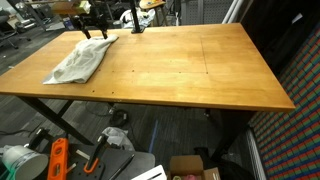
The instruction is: Fold the cloth on the table
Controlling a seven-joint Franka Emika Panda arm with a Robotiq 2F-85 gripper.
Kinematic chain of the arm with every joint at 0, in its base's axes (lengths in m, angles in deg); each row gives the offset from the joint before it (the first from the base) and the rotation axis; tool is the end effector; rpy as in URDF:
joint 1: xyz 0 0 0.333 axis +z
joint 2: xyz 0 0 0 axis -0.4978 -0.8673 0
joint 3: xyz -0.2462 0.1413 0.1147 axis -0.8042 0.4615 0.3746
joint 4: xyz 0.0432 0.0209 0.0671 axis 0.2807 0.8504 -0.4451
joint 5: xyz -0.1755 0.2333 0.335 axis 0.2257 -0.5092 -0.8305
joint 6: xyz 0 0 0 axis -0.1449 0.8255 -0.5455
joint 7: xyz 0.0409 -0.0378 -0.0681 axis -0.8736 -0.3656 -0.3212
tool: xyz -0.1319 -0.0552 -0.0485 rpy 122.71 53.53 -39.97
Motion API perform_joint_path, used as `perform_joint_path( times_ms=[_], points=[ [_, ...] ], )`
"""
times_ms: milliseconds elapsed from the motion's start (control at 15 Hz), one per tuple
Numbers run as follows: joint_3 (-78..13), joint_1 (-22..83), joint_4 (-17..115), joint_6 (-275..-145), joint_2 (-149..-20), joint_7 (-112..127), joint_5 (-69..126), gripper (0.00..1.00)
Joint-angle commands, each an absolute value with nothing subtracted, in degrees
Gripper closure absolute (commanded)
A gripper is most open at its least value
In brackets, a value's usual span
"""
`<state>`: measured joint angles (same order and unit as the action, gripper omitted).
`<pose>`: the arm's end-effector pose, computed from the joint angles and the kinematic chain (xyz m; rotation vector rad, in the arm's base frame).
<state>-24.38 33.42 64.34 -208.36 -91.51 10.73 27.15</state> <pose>0.6681 0.0904 0.2086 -3.1302 -0.0353 -0.0556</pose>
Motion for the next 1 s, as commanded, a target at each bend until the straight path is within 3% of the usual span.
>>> perform_joint_path(
  times_ms=[0,267,467,733,800,933],
  points=[
    [-25.0,37.0,77.4,-218.3,-83.3,16.5,27.8,0.00],
    [-23.3,38.7,79.8,-219.8,-82.7,18.0,25.1,0.00],
    [-22.6,39.7,80.2,-228.0,-83.9,20.5,22.8,0.00],
    [-27.6,44.1,77.0,-228.3,-85.0,30.1,31.4,0.00],
    [-29.1,45.2,76.0,-226.2,-84.9,32.6,34.4,0.25],
    [-30.4,46.1,74.3,-221.9,-85.1,35.1,38.0,0.32]
  ],
)
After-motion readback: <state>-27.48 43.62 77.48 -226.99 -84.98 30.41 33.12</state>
